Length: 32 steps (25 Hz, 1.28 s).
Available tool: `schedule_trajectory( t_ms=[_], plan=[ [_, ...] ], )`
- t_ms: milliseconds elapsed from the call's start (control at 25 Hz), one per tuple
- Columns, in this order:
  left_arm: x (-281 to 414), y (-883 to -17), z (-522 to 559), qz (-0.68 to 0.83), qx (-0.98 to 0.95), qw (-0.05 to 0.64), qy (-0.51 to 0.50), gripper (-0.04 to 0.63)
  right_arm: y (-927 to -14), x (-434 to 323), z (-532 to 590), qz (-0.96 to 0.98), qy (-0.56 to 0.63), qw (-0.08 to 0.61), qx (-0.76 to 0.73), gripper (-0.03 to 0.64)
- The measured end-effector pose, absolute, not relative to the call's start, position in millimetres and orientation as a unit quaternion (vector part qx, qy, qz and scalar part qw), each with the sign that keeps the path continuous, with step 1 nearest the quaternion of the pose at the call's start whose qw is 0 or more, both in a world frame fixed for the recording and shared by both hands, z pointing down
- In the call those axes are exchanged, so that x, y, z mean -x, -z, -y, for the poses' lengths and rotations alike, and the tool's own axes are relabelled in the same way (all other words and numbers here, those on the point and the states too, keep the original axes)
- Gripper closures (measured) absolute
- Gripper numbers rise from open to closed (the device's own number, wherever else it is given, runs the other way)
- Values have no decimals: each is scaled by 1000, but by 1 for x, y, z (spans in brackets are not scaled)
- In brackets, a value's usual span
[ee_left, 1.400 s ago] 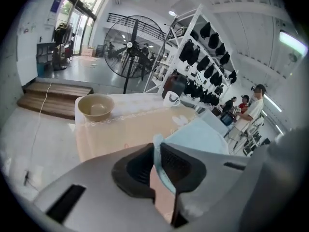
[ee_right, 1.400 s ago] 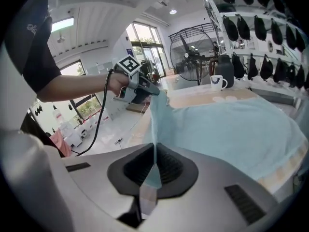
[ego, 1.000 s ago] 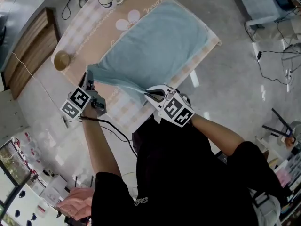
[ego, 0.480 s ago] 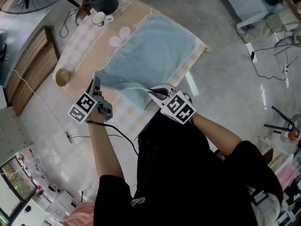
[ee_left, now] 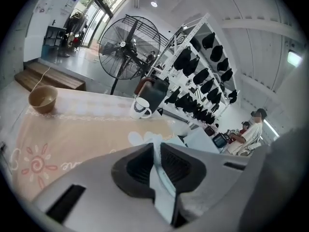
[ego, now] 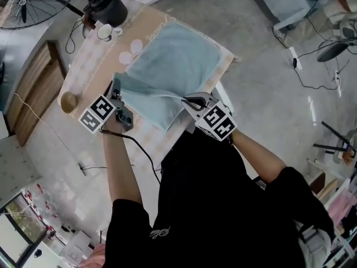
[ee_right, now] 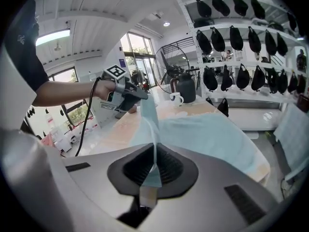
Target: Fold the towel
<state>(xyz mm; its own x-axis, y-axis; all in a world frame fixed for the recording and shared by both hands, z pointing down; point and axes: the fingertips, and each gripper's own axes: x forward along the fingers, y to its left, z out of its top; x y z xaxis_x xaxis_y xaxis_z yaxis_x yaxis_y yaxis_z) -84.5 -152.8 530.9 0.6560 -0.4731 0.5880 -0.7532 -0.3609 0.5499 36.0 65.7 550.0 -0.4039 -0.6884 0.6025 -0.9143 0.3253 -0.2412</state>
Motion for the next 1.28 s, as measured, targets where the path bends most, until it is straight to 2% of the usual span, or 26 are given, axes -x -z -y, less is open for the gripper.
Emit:
schedule_trajectory(
  t_ms=[520, 920, 1280],
  plan=[
    [-72, -549, 185, 395, -796, 413, -199, 549, -562, -156, -32, 810, -304, 191, -464, 600],
    [-138, -569, 207, 398, -790, 406, -232, 549, -586, -235, -24, 795, -326, 200, -471, 600],
    [-187, -585, 213, 374, -793, 407, -259, 549, -602, -270, -31, 778, -346, 208, -481, 600]
  ],
)
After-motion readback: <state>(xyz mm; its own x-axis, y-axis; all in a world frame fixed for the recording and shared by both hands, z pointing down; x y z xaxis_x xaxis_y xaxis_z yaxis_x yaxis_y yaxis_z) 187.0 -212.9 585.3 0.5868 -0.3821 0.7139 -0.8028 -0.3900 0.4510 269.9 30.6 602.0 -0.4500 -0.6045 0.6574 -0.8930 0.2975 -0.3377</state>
